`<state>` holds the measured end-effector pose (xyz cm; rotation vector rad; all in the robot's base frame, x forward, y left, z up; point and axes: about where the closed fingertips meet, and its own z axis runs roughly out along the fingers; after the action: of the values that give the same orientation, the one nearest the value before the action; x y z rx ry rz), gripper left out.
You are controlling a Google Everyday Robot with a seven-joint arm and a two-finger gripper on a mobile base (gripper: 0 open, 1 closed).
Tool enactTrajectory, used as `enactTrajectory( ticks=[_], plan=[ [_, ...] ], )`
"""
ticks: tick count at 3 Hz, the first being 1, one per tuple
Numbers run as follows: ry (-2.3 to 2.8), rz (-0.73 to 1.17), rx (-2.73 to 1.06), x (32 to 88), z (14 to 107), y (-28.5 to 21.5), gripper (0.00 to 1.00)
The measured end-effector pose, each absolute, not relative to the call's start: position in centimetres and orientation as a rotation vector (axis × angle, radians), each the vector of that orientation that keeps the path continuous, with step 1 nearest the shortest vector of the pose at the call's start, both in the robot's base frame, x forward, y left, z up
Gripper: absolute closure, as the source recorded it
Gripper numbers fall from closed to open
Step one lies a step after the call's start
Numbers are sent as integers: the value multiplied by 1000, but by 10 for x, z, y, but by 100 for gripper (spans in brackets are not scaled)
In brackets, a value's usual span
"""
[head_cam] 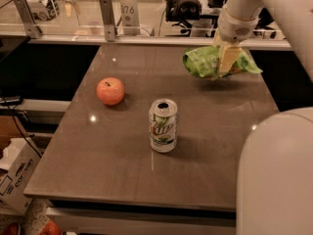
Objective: Move green rice chip bag near 7up can
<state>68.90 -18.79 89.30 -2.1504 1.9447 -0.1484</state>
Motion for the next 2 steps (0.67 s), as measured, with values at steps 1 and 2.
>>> enactTrajectory(
  ticks=[1,2],
  plan=[
    [1923,-172,-2148,665,908,-188,100],
    [1909,-175,-2156,633,912,-193,100]
  ],
)
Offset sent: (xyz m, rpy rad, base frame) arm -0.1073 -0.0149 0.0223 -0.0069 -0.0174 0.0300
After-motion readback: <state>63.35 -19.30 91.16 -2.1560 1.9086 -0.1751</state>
